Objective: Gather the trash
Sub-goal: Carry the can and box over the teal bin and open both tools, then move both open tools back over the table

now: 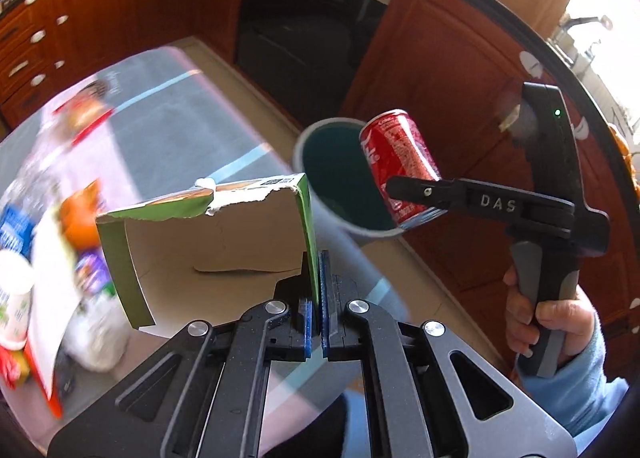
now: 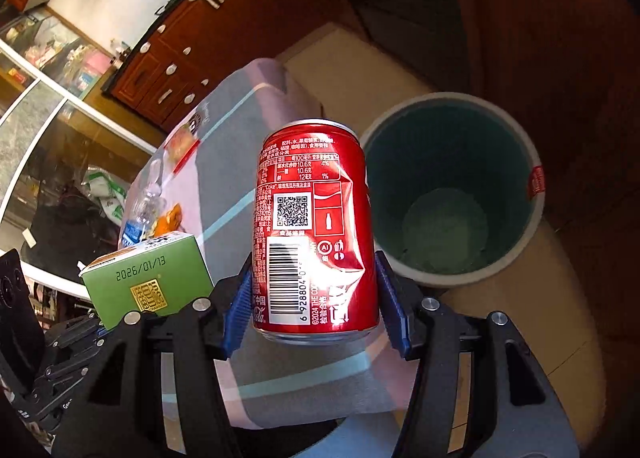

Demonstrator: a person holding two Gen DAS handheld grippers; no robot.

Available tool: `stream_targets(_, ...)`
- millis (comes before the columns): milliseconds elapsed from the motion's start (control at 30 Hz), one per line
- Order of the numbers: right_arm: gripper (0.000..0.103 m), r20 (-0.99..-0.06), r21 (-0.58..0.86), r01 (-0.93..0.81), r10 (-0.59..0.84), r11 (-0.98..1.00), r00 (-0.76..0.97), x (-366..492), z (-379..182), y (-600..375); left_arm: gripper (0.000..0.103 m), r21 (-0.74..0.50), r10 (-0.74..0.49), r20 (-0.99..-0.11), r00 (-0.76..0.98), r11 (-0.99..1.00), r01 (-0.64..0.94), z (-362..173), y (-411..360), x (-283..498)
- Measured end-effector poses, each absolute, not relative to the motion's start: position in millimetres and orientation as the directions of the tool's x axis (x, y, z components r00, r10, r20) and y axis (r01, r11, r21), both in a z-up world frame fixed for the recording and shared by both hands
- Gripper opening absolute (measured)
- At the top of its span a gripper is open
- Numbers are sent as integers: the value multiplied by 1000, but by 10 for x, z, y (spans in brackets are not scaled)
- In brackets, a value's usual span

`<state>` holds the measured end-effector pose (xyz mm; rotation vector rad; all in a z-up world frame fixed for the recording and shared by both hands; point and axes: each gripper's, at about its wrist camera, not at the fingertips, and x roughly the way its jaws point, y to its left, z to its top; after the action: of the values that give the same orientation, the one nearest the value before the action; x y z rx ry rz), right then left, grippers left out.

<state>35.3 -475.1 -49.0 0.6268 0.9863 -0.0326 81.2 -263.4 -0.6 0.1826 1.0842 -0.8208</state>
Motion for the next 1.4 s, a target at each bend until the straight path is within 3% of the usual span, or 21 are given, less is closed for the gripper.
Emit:
stream_targets(267,54,-844,396,479,104,783,527,338,-645,-5555,3,-265,-540,-837,89,541,798,-253,-3749,1049)
stream_targets(400,54,-883,357,527,95,771,459,441,-877,-5763,4,-289,-507,-862,15,514,808,-556,-4081,1158)
stream_targets(533,54,-909,341,555,116,759,401,579,-1130,-5855,11,-299,-454,-890,-34,525,797,-875,-4305,1284)
stream_targets(567,54,-912,339,556,120,759,392,613,-1171,-5858,13,-286,-440,-897,-26,535,795,-925,-4323,1313)
stream_targets(633,54,-917,335,557,127,760,378,672,-1243,-5863,32,-286,-435,-900,-23,550,785,-980,-4311,1383)
stream_targets(667,54,-917,339,554,134,760,376,685,-1279,-5863,36,-282,-435,-900,-13,560,779,-989,-4295,1418)
stream_targets(867,53,-924,338,542,160,769,348,821,-1431,-5745,51,-262,-431,-902,25,593,761,-993,-4192,1573)
stream_targets(1100,53,-923,352,525,194,775,332,891,-1525,-5627,76,-246,-438,-896,72,625,741,-910,-3979,1585)
stream_targets(1167,59,-916,374,522,215,767,339,896,-1496,-5601,80,-240,-444,-891,93,636,734,-856,-3882,1574)
stream_targets(1233,78,-913,377,536,204,756,354,863,-1442,-5610,87,-239,-452,-885,112,647,724,-783,-3828,1581)
stream_targets(1300,78,-910,377,543,190,750,369,831,-1369,-5607,92,-256,-472,-874,116,649,716,-708,-3737,1571)
stream_targets(1400,86,-910,373,561,172,739,378,782,-1279,-5586,94,-258,-487,-862,140,659,706,-633,-3644,1491)
